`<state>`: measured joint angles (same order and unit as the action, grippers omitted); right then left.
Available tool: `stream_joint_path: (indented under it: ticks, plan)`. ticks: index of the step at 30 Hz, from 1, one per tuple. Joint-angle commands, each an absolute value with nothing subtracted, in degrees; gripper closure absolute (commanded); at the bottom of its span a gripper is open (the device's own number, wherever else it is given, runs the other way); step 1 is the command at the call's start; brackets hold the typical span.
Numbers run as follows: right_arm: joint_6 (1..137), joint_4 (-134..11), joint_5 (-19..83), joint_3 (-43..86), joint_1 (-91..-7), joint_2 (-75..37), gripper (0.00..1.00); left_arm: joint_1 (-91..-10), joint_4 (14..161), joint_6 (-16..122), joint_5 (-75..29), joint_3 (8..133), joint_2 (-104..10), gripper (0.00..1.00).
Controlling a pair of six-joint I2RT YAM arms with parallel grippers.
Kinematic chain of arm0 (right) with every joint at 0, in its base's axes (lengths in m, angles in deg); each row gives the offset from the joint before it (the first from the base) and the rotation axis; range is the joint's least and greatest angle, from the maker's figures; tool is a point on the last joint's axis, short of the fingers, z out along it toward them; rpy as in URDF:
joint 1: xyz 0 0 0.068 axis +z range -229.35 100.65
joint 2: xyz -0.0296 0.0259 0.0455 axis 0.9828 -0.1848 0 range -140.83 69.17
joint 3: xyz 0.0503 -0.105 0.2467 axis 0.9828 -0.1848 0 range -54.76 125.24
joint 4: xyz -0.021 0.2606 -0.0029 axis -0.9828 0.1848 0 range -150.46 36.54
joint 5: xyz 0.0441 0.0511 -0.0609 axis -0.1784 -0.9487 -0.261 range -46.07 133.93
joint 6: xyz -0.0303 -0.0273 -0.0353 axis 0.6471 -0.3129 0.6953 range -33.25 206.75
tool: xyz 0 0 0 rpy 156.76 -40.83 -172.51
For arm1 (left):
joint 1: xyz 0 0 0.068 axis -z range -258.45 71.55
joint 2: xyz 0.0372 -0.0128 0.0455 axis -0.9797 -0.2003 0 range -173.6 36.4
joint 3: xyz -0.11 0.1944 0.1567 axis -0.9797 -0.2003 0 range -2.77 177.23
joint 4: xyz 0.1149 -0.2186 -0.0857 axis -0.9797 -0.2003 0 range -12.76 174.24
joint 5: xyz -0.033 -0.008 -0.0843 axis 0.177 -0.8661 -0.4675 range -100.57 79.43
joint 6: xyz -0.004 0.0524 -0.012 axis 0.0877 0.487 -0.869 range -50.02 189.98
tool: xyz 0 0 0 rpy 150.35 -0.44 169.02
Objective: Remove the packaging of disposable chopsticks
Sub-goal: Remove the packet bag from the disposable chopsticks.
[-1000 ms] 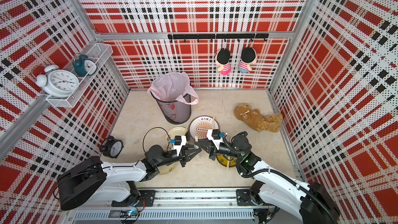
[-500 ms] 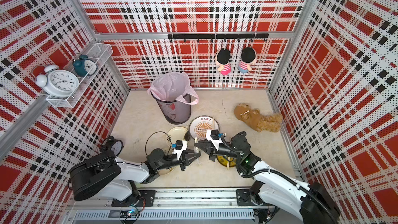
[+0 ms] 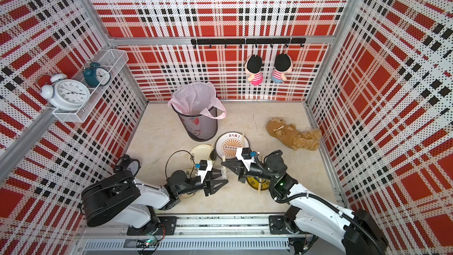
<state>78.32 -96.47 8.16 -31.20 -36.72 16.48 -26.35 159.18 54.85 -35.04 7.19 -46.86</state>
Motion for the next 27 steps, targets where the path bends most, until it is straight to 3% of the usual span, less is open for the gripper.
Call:
stream_joint_path:
  ticks: [1,5,8,13,16,23,24,25,27]
  plan:
    - [79.28,-98.6,7.72,-31.55,-36.64,16.18,1.0,-26.72,158.21,55.93,-35.63,9.18,-43.38,0.41]
    - [79.1,-98.87,6.88,-31.93,-36.64,15.83,1.0,-27.11,155.48,57.15,-34.22,11.05,-40.5,0.42]
    - [79.01,-99.21,6.32,-32.12,-36.64,15.72,1.0,-27.64,154.92,57.33,-34.66,12.22,-39.9,0.51]
    - [78.92,-99.82,5.53,-32.51,-36.64,16.12,1.0,-28.09,153.62,57.18,-37.52,14.14,-41.76,0.83]
    - [78.8,-100.39,5.45,-32.7,-36.64,16.12,1.0,-28.09,153.58,56.96,-37.91,14.29,-42.6,0.95]
    - [78.1,-101.34,6.06,-33.2,-36.64,15.3,1.0,-28.09,153.55,56.71,-37.82,13.59,-41.71,1.0]
    - [77.92,-100.98,6.68,-33.3,-36.64,15.42,0.95,-28.09,153.51,56.71,-37.81,13.41,-41.38,1.0]
    - [77.82,-99.67,7.49,-33.38,-36.64,15.78,0.68,-28.09,153.4,56.78,-37.59,13.19,-41.09,1.0]
    - [77.25,-98.65,8.86,-34.28,-36.64,16.73,0.38,-28.09,152.86,57.06,-37.42,12.92,-40.51,1.0]
